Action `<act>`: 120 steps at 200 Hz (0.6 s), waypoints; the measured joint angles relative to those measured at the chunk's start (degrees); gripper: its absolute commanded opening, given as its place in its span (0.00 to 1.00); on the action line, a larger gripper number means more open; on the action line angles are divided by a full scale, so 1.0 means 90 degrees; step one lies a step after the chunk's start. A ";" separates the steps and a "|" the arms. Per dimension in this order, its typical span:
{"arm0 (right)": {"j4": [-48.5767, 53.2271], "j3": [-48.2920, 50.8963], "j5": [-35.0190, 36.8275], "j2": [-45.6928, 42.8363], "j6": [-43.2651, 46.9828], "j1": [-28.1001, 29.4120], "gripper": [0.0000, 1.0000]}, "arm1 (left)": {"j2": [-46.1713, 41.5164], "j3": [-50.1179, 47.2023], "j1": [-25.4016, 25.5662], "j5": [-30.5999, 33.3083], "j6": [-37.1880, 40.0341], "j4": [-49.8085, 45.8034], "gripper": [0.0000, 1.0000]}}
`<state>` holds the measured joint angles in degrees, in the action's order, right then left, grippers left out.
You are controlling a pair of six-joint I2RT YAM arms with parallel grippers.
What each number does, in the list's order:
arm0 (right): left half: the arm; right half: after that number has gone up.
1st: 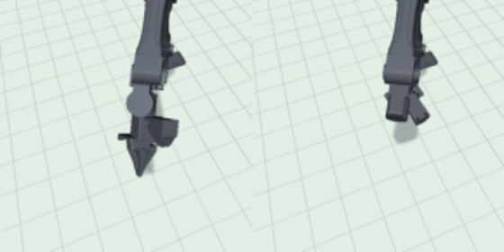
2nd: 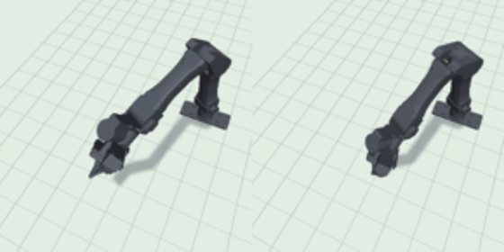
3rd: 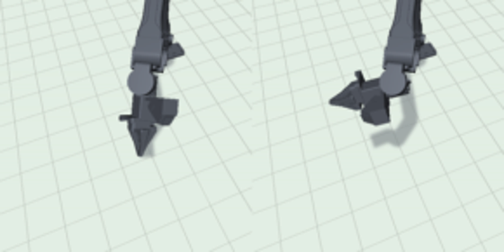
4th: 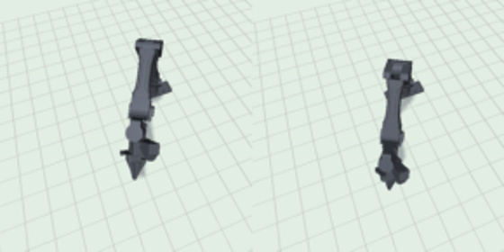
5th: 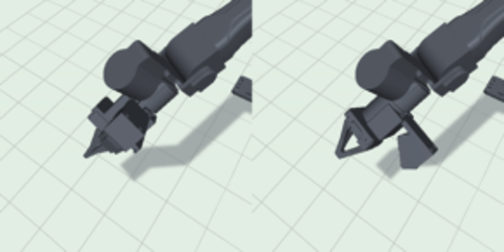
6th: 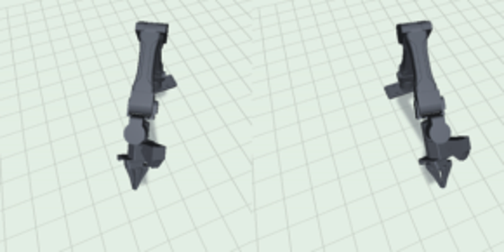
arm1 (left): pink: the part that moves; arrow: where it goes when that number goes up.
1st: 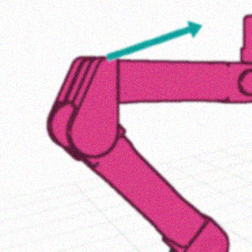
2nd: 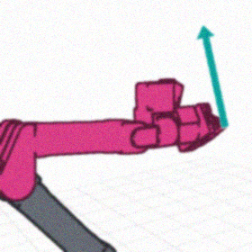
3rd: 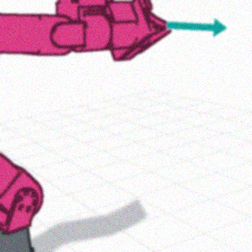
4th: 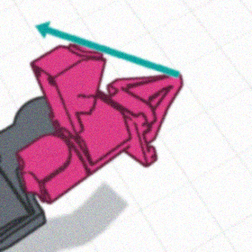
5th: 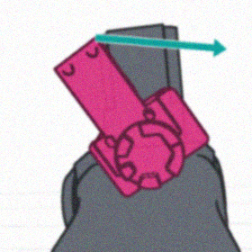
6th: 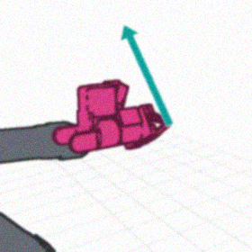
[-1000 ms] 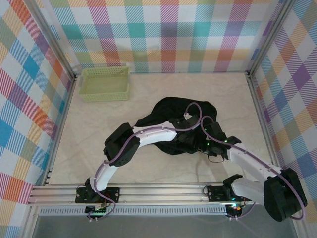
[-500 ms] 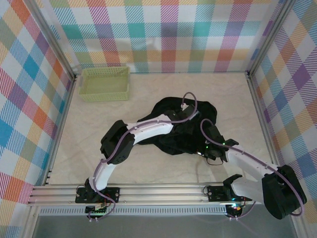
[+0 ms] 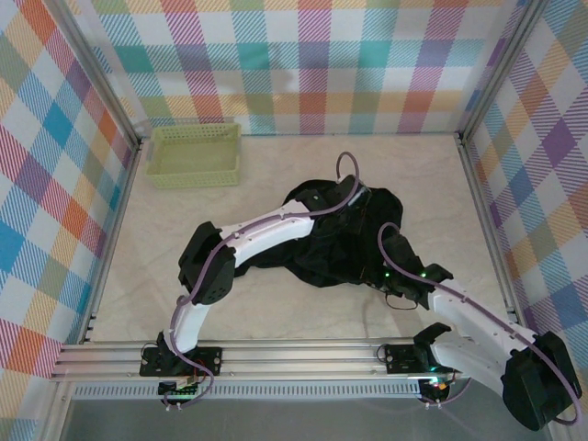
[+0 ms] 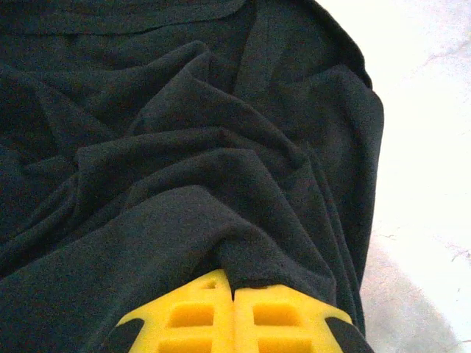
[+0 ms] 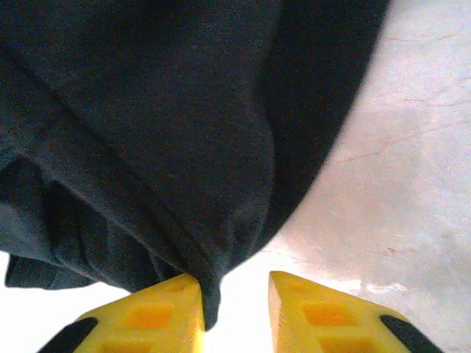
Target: Fold the inside-out t-shirt
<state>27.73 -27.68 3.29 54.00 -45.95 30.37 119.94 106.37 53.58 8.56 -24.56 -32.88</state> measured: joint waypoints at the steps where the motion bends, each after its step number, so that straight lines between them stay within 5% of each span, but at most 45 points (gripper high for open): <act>1: 0.0041 -0.0027 0.0022 -0.0002 0.0010 0.0000 0.39 | 0.0000 0.0015 -0.0005 -0.0005 0.0000 -0.0002 0.00; 44: 0.0398 -0.1001 0.0374 0.0177 0.0748 -0.0228 0.42 | 0.0000 0.0240 -0.0024 -0.0068 0.0022 0.0010 0.00; 107: -0.0461 -0.1540 -0.0029 0.1824 0.1472 -0.0629 0.44 | 0.0000 0.0240 -0.0024 -0.0121 0.0027 0.0002 0.01; 120: -0.0593 -0.1603 -0.0083 0.1974 0.1532 -0.0631 0.36 | 0.0000 0.0240 -0.0024 -0.0138 0.0029 0.0000 0.03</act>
<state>22.39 -42.11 2.55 71.77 -32.16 24.69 119.94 108.53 53.36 7.31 -24.29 -32.88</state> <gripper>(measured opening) 0.430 0.047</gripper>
